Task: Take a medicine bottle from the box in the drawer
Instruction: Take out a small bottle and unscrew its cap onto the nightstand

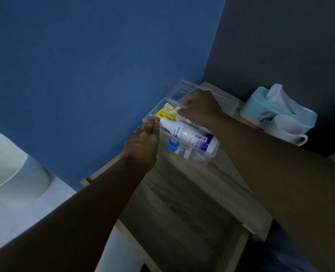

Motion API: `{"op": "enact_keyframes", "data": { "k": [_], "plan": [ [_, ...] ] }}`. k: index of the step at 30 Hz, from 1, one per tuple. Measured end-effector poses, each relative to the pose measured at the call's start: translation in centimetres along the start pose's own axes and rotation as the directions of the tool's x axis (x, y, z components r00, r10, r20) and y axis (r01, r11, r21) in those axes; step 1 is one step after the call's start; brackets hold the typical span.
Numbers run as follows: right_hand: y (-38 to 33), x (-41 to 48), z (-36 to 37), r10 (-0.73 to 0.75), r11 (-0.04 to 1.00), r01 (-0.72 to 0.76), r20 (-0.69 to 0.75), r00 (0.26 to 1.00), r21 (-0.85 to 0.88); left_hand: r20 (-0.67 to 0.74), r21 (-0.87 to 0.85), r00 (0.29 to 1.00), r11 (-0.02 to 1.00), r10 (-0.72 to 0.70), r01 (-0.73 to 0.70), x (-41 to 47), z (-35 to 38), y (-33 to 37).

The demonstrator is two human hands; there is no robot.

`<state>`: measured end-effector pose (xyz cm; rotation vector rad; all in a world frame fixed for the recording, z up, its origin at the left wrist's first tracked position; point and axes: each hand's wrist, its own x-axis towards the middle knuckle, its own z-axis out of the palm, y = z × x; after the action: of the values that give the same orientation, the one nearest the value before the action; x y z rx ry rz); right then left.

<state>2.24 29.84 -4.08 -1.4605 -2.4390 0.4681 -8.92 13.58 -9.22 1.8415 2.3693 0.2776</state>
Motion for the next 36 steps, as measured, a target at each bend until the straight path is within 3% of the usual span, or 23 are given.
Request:
{"op": "enact_keyframes", "data": {
  "k": [3, 11, 17, 20, 23, 25, 27, 30, 32, 36],
  "plan": [
    [-0.2, 0.7, 1.0, 0.092, 0.992, -0.089, 0.031, 0.995, -0.093, 0.009, -0.001, 1.000, 1.000, 0.001, -0.001, 0.0, 0.0, -0.1],
    [-1.0, 0.5, 0.7, 0.129, 0.992, -0.129, -0.015, 0.992, 0.006, 0.022, 0.016, 1.000, 1.000, -0.003, 0.003, 0.1, -0.6, 0.2],
    [-0.8, -1.5, 0.0, 0.010, 0.945, 0.020, -0.090, 0.996, 0.327, 0.099, -0.015, 0.995, 1.000, -0.025, 0.027, 0.3, -0.6, -0.2],
    [-0.1, -3.9, -3.0, -0.039, 0.916, 0.084, -0.120, 0.992, 0.393, 0.167, -0.070, 0.984, 0.995, -0.062, 0.074, 0.4, -2.6, 0.5],
    [0.9, -6.7, -6.5, -0.125, 0.902, 0.155, -0.098, 0.987, 0.403, 0.077, -0.293, 0.991, 0.948, -0.108, 0.126, -0.2, -5.2, 2.4],
    [1.4, -8.9, -8.8, -0.185, 0.884, 0.211, -0.102, 0.977, 0.417, -0.066, -0.522, 0.988, 0.849, -0.140, 0.085, -1.3, -6.8, 4.6],
    [1.8, -11.3, -11.0, -0.231, 0.862, 0.259, -0.117, 0.966, 0.436, -0.013, -0.744, 0.972, 0.652, -0.236, 0.148, -2.7, -8.2, 7.4],
    [2.3, -14.5, -13.7, -0.283, 0.822, 0.299, -0.108, 0.953, 0.484, 0.198, -0.973, 0.965, 0.087, -0.174, 0.215, -5.0, -9.7, 11.6],
    [2.6, -16.2, -15.3, -0.311, 0.810, 0.303, -0.070, 0.948, 0.502, 0.194, -0.972, 0.977, -0.150, -0.089, 0.179, -6.8, -10.8, 13.5],
    [3.3, -18.6, -17.9, -0.356, 0.791, 0.326, -0.043, 0.933, 0.518, 0.131, -0.962, 0.991, -0.242, -0.003, 0.126, -9.4, -12.1, 15.7]
  ]
}}
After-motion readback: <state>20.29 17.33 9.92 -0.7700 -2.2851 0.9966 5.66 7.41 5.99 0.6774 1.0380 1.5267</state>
